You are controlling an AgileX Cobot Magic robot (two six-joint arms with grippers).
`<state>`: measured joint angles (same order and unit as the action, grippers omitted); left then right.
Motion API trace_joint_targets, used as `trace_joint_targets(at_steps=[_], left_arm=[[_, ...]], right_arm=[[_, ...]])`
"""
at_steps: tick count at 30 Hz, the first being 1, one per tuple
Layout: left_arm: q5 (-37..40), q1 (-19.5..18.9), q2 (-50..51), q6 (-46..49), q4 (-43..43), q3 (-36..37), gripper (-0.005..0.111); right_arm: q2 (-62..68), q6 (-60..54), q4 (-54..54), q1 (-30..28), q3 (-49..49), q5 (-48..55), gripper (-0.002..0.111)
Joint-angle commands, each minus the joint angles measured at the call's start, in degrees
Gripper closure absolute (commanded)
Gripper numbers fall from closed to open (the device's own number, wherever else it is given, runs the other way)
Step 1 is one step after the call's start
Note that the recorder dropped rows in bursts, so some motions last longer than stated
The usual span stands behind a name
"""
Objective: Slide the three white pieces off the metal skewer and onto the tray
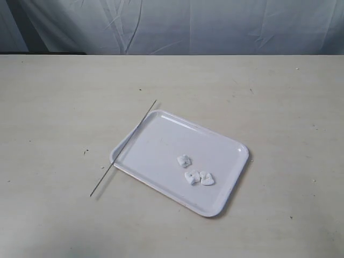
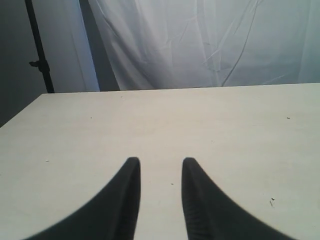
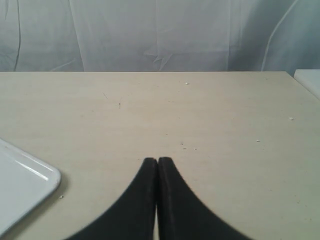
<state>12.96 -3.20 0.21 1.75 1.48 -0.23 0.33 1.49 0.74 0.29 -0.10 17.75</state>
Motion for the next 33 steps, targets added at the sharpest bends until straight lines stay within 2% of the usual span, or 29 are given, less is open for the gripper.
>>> trace_joint_targets(at_steps=[1, 24, 33], left_arm=[[0.3, -2.0, -0.2, 0.4, -2.1, 0.2, 0.078], [0.3, -2.5, -0.2, 0.3, -4.0, 0.2, 0.078], [0.3, -2.5, -0.2, 0.3, -1.8, 0.2, 0.078]], right_arm=[[-0.3, -0.4, -0.2, -0.3, 0.1, -0.4, 0.109], [-0.3, -0.4, -0.2, -0.3, 0.1, -0.2, 0.109], [-0.3, -0.4, -0.2, -0.3, 0.1, -0.2, 0.109]])
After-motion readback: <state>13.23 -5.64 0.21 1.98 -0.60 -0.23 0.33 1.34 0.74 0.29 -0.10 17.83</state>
